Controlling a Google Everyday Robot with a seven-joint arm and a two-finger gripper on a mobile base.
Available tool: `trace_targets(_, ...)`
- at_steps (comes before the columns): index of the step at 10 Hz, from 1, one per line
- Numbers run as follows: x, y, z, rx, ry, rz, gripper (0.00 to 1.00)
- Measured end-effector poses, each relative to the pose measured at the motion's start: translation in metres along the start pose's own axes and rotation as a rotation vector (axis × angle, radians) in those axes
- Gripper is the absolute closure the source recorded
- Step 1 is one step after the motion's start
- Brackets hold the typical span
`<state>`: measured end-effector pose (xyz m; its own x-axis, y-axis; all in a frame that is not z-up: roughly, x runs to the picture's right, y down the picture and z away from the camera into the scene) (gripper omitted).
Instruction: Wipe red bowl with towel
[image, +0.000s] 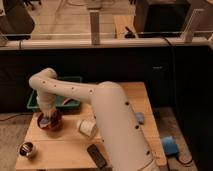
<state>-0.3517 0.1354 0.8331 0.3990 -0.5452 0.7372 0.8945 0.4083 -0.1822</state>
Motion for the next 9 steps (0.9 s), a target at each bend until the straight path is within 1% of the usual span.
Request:
trace_targets(1, -0.003, -0.014, 0.003, 0.005, 0.003, -0.021, 1.00)
trace_targets(2, -0.006, -0.020, 0.005, 0.008, 0.002, -0.036, 1.00)
trace_targets(4, -0.014, -0.027, 0.007, 0.022, -0.024, -0.066, 1.00)
trace_targets(5, -0.022, -0.025, 0.009, 0.022, -0.042, -0.078, 1.00)
trace_targets(6, -0.030, -0.019, 0.009, 0.021, -0.069, -0.083, 1.00)
trace_targets(8, -0.037, -0.007, 0.009, 0.017, -0.104, -0.078, 1.00)
trace_targets(9, -0.043, 0.001, 0.009, 0.007, -0.115, -0.077, 1.00)
